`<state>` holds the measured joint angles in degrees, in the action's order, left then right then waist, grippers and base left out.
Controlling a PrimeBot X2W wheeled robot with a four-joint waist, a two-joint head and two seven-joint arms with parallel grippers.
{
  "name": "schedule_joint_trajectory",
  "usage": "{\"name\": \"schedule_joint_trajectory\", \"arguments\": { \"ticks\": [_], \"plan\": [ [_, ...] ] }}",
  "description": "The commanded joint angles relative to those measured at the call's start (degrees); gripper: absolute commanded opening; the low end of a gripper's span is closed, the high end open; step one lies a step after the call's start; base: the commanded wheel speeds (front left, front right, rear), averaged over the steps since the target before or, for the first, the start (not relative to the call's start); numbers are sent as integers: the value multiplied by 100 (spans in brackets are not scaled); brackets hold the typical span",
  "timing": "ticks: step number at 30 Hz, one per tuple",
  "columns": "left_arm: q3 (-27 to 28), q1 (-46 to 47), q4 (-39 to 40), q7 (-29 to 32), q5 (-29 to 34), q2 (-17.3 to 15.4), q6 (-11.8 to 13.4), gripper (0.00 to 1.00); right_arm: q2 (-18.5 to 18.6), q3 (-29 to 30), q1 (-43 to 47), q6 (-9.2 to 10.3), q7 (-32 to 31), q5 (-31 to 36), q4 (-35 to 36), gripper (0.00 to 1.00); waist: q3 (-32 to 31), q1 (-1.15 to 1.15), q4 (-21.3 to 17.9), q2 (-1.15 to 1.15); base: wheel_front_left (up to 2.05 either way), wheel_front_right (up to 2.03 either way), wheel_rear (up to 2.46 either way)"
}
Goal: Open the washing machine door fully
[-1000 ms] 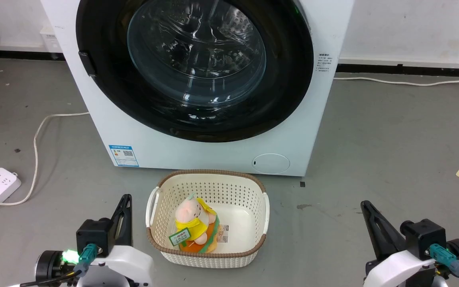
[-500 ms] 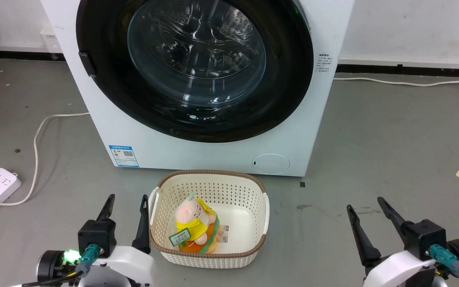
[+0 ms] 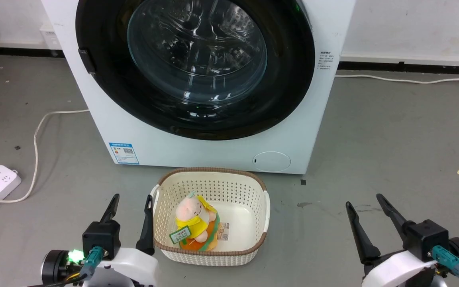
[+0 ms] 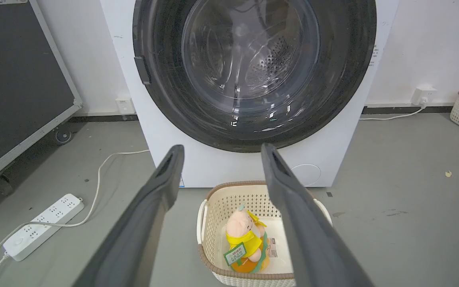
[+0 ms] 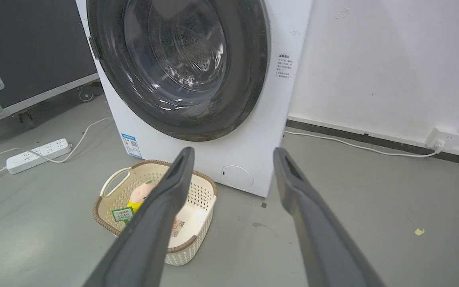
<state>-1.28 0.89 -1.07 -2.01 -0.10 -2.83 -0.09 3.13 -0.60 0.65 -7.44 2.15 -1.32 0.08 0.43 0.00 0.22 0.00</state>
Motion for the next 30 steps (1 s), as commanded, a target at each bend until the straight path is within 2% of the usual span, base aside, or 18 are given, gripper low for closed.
{"name": "schedule_joint_trajectory", "arguments": {
  "ticks": [1, 13, 22, 23, 30],
  "plan": [
    [-31, 25, -16, -64, -5, -9, 30, 100, 20, -16, -108, -1, 55, -79, 36, 100, 20, 0, 6, 0, 0, 0, 0],
    [-172, 98, -22, -208, -16, -9, 70, 100, 173, -54, -439, -1, 199, -308, -91, 100, 199, 0, 80, 0, 0, 0, 0],
    [-271, 232, 31, -316, -29, -8, 124, 100, 309, -29, -992, -2, 180, -907, -213, 100, 482, 0, 157, 0, 0, 0, 0],
    [-300, 293, 57, -352, -39, -7, 147, 100, 320, 6, -1207, -2, 83, -1246, -251, 0, 602, 0, 183, 0, 0, 0, 0],
    [-372, 452, 97, -436, -53, -7, 192, 100, 223, 300, -1829, -2, -320, -2243, -497, 0, 908, 0, 261, 0, 0, 0, 0]
  ]
}}
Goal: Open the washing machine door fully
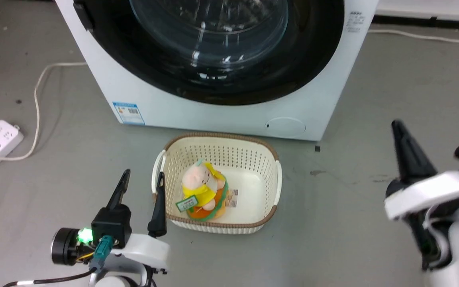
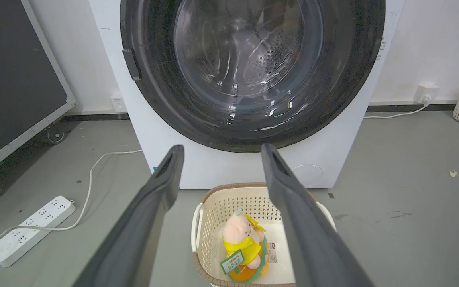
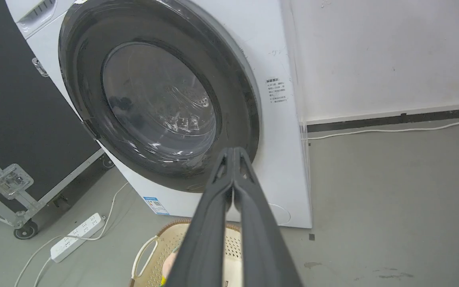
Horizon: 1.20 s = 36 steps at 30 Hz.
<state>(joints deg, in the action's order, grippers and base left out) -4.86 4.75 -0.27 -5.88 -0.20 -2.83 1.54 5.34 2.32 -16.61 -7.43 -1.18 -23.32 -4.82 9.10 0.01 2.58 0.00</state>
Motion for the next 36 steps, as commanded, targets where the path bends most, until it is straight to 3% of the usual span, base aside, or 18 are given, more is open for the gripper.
{"name": "schedule_joint_trajectory", "arguments": {
  "ticks": [1, 9, 27, 36],
  "plan": [
    [-33, 85, 18, -60, -45, -7, 32, 100, 9, 55, -197, -3, -45, -146, -53, 0, 73, -1, 44, 0, 0, 0, 0],
    [-178, 251, 45, -155, -77, -5, 80, 100, -23, 540, -1056, -3, -437, -882, -616, 0, 402, -1, 197, 0, 0, 0, 0],
    [-513, 568, 147, -370, -215, -4, 271, 100, 46, 1521, -3574, -4, -1219, -1843, -2462, 0, 1132, -1, 618, 0, 0, 0, 0],
    [-797, 744, 174, -514, -341, -4, 427, 100, 554, 2058, -5145, -4, -1969, -2270, -4021, 0, 1478, -1, 897, 0, 0, 0, 0]
  ]
}}
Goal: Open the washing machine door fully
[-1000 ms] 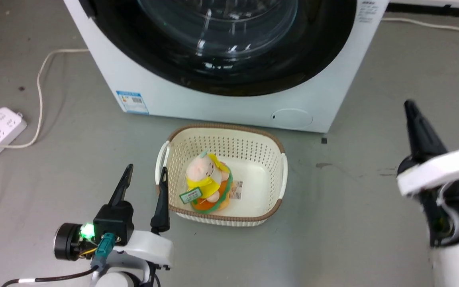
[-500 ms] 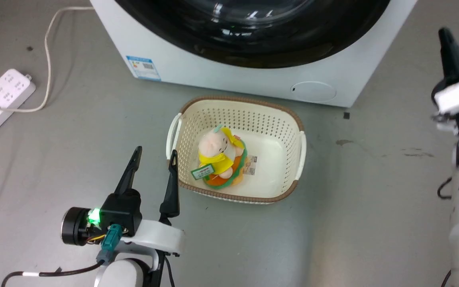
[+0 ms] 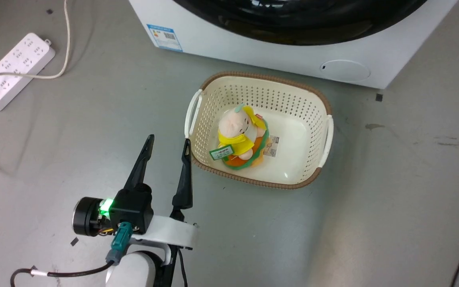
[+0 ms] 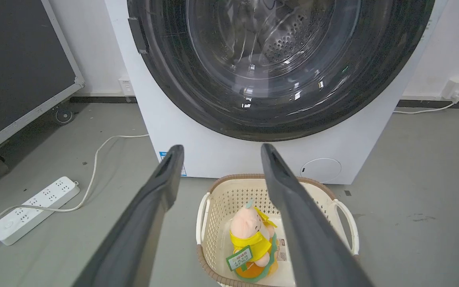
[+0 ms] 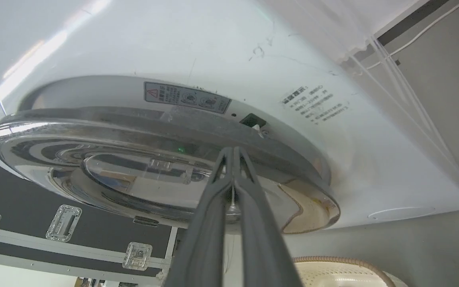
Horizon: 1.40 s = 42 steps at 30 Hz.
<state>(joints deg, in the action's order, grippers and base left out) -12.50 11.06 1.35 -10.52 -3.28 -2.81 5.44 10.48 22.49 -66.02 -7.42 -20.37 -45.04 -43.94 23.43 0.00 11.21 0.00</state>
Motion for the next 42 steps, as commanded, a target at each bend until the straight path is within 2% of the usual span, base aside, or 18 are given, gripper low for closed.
{"name": "schedule_joint_trajectory", "arguments": {
  "ticks": [1, 6, 15, 17, 23, 30, 35, 42],
  "plan": [
    [-52, 127, 14, -62, -43, -6, 48, 100, 85, 41, -324, -6, -139, -104, -215, 0, 79, 0, 51, 0, 0, 0, 0],
    [-107, 210, 23, -122, -53, -7, 80, 100, 294, 108, -888, -6, -482, -182, -747, 0, 250, 0, 139, 0, 0, 0, 0],
    [-165, 340, 38, -218, -108, -7, 165, 100, 584, 244, -1775, -6, -747, -293, -1623, 0, 521, 0, 322, 0, 0, 0, 0],
    [-223, 441, 57, -290, -145, -7, 202, 100, 765, 385, -2358, -6, -947, -429, -2122, 0, 700, 0, 467, 0, 0, 0, 0],
    [-345, 489, 26, -362, -211, -7, 284, 100, 828, 490, -2610, -6, -1425, -534, -2556, 0, 738, 0, 548, 0, 0, 0, 0],
    [-407, 485, -88, -446, -218, -7, 303, 100, 852, 643, -2331, -7, -1772, -750, -2983, 0, 413, 0, 534, 0, 0, 0, 0],
    [-447, 270, -235, -448, -231, -7, 282, 100, 793, 685, -1644, -7, -1958, -873, -2925, 0, -90, 0, 447, 0, 0, 0, 0],
    [-401, -122, -442, -448, -179, -7, 191, 100, 254, 545, -393, -7, -2266, -1003, -2436, 0, -800, 0, 299, 0, 0, 0, 0]
  ]
}}
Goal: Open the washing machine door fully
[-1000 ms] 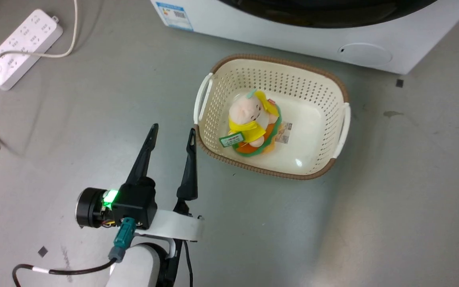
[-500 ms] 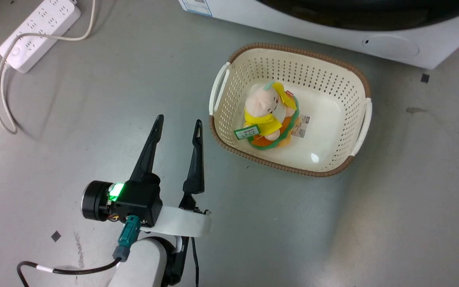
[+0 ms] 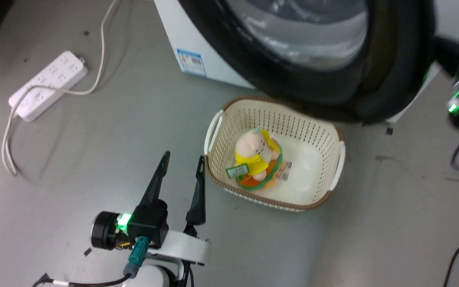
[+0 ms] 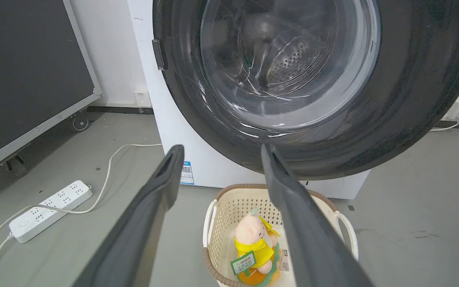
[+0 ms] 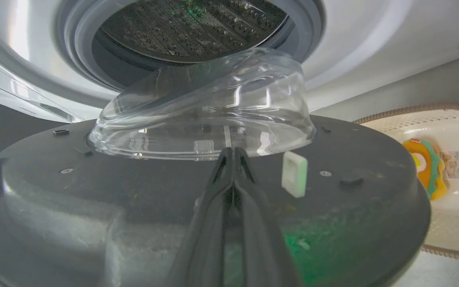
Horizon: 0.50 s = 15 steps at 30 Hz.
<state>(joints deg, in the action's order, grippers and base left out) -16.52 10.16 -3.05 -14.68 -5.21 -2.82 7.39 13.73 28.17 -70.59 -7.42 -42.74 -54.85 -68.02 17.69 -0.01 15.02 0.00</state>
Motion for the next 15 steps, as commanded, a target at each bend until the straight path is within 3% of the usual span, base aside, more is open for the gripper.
{"name": "schedule_joint_trajectory", "arguments": {
  "ticks": [1, 10, 15],
  "plan": [
    [11, -85, -31, -32, 28, -6, -23, 100, -173, -42, 233, -7, -72, -48, 52, 0, -324, 1, -96, 0, 0, 0, 0],
    [84, -448, -249, -32, 95, -6, -177, 100, -917, -231, 1503, -7, -679, -370, 888, 0, -1001, 1, -89, 0, 0, 0, 0],
    [92, -627, -372, -32, 111, -6, -276, 100, -1075, -507, 2127, -7, -1001, -674, 1314, 0, -1268, 1, -37, 0, 0, 0, 0]
  ]
}}
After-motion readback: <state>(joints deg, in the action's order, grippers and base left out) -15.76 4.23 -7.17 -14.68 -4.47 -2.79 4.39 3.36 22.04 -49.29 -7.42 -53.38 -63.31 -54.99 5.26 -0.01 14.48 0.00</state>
